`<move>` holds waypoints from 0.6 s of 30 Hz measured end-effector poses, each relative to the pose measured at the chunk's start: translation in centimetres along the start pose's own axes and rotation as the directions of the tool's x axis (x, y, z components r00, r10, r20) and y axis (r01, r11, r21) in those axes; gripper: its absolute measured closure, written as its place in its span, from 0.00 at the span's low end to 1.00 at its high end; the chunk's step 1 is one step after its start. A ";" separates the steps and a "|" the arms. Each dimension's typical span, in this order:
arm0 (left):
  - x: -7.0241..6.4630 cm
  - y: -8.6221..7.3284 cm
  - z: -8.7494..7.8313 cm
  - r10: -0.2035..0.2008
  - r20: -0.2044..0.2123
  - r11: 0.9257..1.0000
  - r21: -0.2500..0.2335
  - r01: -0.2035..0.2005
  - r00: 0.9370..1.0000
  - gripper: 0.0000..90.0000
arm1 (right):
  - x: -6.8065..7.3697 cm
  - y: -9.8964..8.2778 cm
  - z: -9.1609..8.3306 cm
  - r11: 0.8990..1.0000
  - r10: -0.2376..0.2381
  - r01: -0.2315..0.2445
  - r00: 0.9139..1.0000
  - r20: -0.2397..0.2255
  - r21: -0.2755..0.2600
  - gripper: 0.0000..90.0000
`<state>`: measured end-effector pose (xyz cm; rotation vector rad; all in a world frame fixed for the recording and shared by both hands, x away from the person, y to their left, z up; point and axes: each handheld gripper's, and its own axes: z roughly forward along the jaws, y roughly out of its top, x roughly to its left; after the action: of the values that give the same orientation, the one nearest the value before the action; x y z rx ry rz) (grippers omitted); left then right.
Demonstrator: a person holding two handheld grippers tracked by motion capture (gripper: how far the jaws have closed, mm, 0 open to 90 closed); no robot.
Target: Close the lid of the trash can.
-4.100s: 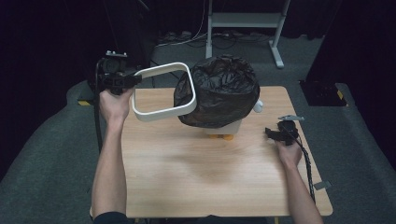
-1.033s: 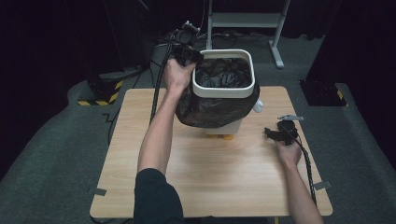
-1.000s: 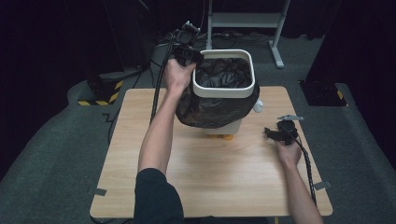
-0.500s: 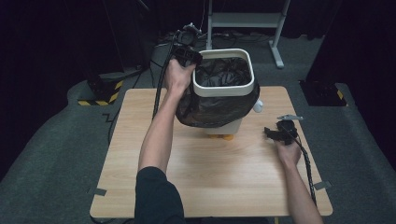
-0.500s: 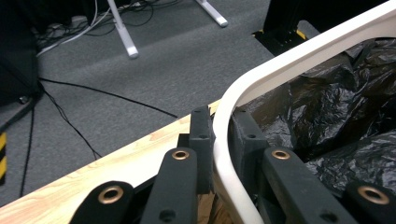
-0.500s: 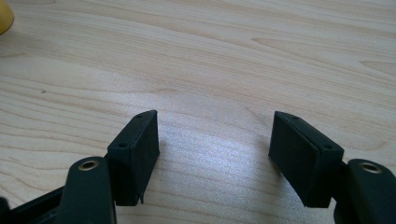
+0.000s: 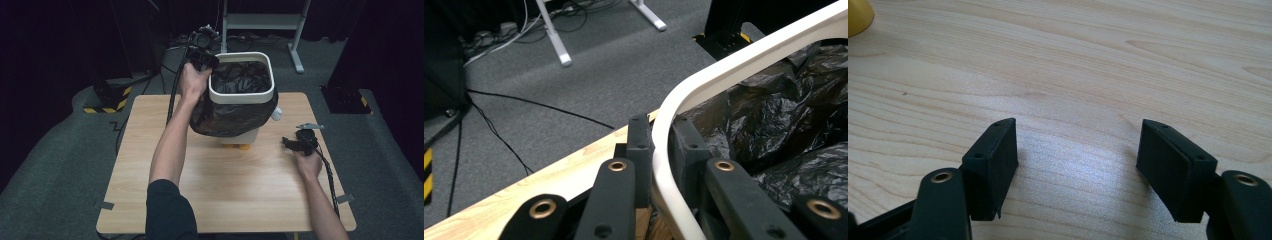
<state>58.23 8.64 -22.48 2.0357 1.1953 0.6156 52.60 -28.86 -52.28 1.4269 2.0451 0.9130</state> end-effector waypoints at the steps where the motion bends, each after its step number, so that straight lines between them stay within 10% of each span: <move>1: 0.0 0.0 0.0 0.000 0.000 1.000 0.000 0.000 1.000 0.89 | 0.0 0.0 0.0 1.000 0.000 0.000 1.000 0.000 0.000 0.35; 13: 0.0 0.0 0.3 0.014 -0.010 1.000 0.009 -0.014 1.000 0.89 | 0.1 0.2 -0.7 0.999 0.023 -0.021 0.998 -0.067 0.027 0.42; 18: 0.0 -0.1 0.6 0.002 -0.006 1.000 0.005 -0.002 1.000 0.89 | 0.1 1.6 -3.4 0.996 0.012 -0.025 0.989 -0.146 -0.086 0.55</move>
<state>58.62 8.49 -22.94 2.0414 1.1992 0.6207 51.14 -29.25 -48.80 1.3703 2.0707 1.1304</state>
